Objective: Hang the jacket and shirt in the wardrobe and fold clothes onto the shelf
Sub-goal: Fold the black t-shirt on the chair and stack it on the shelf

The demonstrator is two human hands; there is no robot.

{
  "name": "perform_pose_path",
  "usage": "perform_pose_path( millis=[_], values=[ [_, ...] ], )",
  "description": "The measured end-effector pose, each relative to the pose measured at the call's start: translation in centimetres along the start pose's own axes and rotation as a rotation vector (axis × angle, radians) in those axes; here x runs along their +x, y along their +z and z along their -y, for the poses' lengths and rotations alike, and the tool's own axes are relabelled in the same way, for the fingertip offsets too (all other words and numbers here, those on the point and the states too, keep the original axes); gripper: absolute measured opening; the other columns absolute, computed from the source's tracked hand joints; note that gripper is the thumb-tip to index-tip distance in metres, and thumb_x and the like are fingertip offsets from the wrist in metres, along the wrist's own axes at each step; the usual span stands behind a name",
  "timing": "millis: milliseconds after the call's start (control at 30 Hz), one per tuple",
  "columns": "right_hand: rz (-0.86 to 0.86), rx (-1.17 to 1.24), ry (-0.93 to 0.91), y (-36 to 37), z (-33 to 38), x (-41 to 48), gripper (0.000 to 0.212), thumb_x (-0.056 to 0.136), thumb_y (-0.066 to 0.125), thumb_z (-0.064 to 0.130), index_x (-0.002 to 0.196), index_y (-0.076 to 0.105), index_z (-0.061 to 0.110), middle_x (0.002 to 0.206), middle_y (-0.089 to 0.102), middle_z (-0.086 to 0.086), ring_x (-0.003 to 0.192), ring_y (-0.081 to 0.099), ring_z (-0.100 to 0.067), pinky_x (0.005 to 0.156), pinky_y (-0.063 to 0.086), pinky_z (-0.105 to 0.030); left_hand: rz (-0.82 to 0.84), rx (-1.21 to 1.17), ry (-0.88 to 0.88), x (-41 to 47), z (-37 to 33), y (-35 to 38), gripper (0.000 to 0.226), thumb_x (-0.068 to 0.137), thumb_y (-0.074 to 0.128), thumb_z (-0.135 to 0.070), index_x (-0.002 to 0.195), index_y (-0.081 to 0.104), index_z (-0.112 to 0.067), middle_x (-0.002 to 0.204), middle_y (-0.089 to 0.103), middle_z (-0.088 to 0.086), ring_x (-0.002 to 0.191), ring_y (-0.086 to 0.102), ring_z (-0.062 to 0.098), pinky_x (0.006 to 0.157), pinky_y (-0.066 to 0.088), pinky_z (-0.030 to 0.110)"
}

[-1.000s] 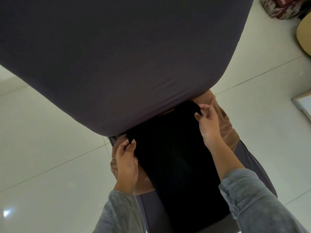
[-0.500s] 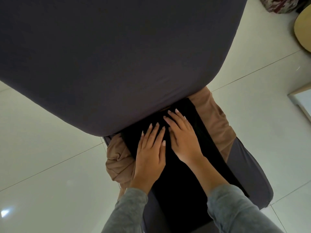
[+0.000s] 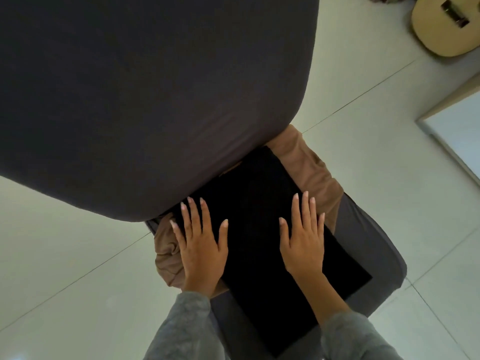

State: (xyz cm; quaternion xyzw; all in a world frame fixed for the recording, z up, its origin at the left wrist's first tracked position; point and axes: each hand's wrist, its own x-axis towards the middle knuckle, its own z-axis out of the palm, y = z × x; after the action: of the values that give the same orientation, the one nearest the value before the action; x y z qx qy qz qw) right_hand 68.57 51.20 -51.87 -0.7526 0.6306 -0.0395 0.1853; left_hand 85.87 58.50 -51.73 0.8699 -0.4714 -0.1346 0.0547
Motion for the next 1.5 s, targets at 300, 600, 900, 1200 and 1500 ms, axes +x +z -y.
perform_pose_path(
  millis=[300,600,900,1200,1500],
  values=[
    [-0.027,-0.032,0.260,0.9,-1.6,-7.0,0.058,0.099,0.010,0.046,0.149,0.013,0.018,0.158,0.008,0.000,0.145,-0.006,-0.009,0.117,-0.010,-0.031,0.157,0.023,0.678,-1.1,-4.6,-0.7,0.056,0.101,0.016,-0.045,0.149,0.021,-0.017,0.158,0.013,0.006,0.146,0.005,0.020,0.117,0.002,0.045],
    [-0.190,0.024,0.622,1.9,-1.5,-9.9,0.062,0.097,0.015,0.049,0.149,0.019,0.015,0.157,0.011,-0.002,0.145,-0.002,-0.012,0.118,-0.008,-0.032,0.217,0.214,1.090,4.9,-5.7,0.3,0.059,0.098,0.022,-0.053,0.147,0.030,-0.021,0.156,0.022,0.008,0.145,0.013,0.028,0.116,0.013,0.047],
    [-0.453,0.588,0.937,1.5,0.2,-10.9,0.065,0.098,0.037,0.035,0.150,0.004,0.018,0.159,0.001,0.001,0.143,-0.006,-0.010,0.120,0.000,-0.040,0.152,0.207,0.883,7.4,-8.0,0.8,0.061,0.097,0.019,-0.051,0.150,0.015,-0.021,0.158,0.010,0.010,0.146,0.004,0.028,0.117,0.001,0.046],
    [-0.610,0.801,1.071,-0.9,2.2,-12.4,0.042,0.091,0.058,0.013,0.132,0.047,0.012,0.125,0.058,-0.002,0.117,0.053,-0.017,0.102,0.042,-0.031,0.262,0.121,0.849,2.5,-5.9,-0.4,0.060,0.098,0.015,-0.046,0.149,0.021,-0.014,0.158,0.012,0.008,0.145,0.001,0.020,0.116,-0.004,0.039],
    [-0.483,0.989,0.963,-8.5,3.8,-11.4,0.033,0.079,0.074,0.022,0.108,0.067,0.007,0.099,0.069,-0.001,0.090,0.063,-0.010,0.085,0.050,-0.022,0.996,-0.670,-0.147,1.1,-7.9,-9.0,0.057,0.096,0.036,-0.051,0.114,0.058,-0.002,0.094,0.069,0.016,0.090,0.066,0.024,0.080,0.052,0.033]
  ],
)
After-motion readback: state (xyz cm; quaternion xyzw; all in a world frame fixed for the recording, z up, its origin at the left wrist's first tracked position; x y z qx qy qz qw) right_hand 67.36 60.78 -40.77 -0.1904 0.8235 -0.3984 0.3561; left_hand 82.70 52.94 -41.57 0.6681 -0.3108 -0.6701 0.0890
